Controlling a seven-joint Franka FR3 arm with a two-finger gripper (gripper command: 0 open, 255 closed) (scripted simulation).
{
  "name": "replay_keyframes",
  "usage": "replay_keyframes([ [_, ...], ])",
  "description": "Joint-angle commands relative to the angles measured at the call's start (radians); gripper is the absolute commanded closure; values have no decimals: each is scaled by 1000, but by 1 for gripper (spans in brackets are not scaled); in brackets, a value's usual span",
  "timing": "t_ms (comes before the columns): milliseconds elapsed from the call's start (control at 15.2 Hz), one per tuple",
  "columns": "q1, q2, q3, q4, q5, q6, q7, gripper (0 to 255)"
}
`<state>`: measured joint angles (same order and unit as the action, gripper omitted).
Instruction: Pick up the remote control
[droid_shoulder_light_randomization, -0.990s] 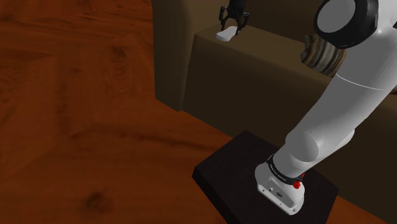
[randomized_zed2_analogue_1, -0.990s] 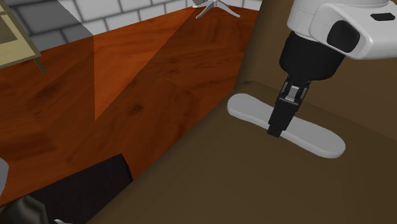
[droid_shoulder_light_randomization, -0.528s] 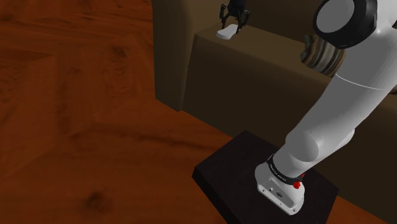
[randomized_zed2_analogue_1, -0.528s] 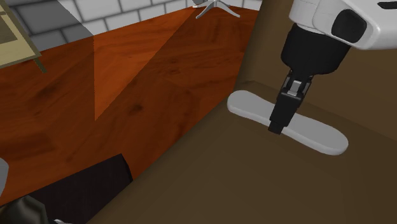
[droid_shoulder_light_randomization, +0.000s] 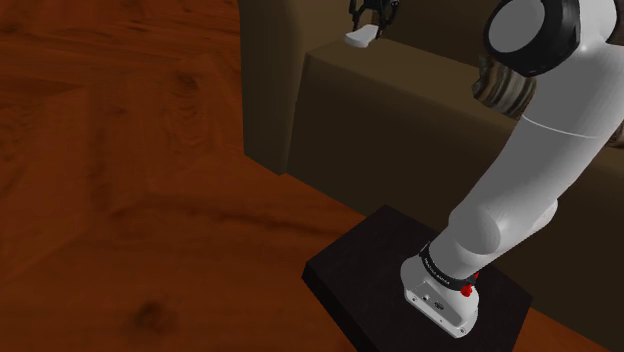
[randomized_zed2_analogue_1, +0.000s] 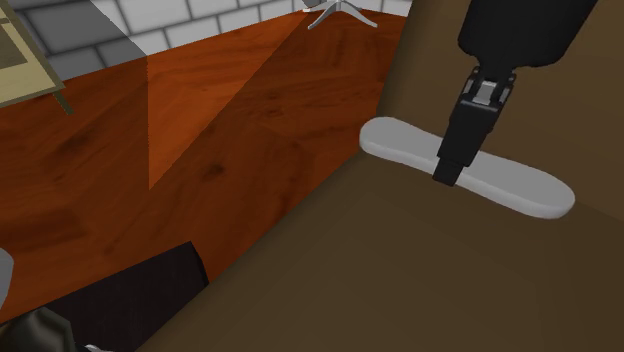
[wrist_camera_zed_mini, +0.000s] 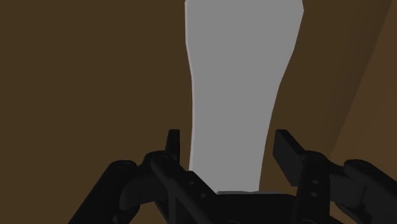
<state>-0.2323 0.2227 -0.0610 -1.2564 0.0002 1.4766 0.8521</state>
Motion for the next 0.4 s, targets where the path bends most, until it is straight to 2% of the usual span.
replay_keyframes([
  [0,-1,21,0,58,1,-37,-1,255],
  [198,-3,48,-1,141,3,-93,-2,255],
  [330,-3,50,-1,145,3,-95,-2,255],
])
